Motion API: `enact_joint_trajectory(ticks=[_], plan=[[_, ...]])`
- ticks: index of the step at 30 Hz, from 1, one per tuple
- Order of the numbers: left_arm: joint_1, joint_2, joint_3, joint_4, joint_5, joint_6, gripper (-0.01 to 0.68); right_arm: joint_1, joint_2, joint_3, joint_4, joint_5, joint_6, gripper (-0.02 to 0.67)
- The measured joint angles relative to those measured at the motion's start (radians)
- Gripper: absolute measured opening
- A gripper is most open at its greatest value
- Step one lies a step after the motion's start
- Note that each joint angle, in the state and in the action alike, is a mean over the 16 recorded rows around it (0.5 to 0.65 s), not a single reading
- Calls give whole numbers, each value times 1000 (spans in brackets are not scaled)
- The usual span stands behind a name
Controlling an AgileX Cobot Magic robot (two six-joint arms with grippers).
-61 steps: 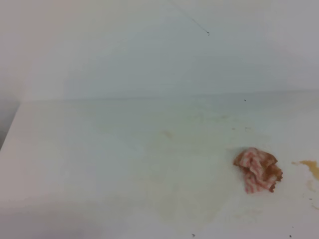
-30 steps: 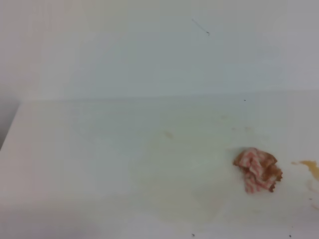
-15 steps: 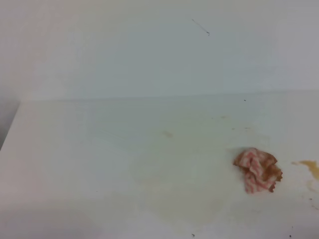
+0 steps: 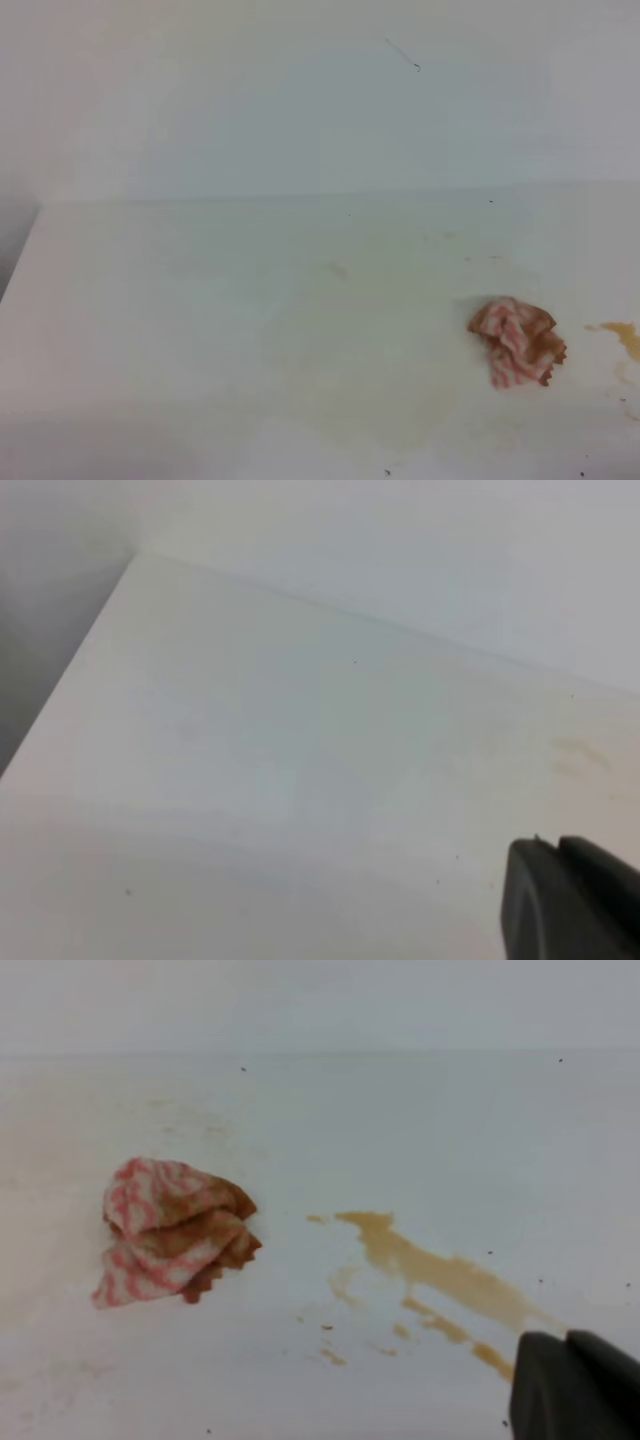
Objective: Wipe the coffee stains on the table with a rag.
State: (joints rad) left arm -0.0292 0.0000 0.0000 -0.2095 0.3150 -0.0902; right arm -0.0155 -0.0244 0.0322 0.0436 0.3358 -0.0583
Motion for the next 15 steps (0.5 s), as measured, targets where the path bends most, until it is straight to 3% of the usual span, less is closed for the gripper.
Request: enact_joint_trajectory(ticks=[15], plan=[[0, 0, 0, 0, 0, 0, -5, 0, 0, 0, -28, -7, 44, 0]])
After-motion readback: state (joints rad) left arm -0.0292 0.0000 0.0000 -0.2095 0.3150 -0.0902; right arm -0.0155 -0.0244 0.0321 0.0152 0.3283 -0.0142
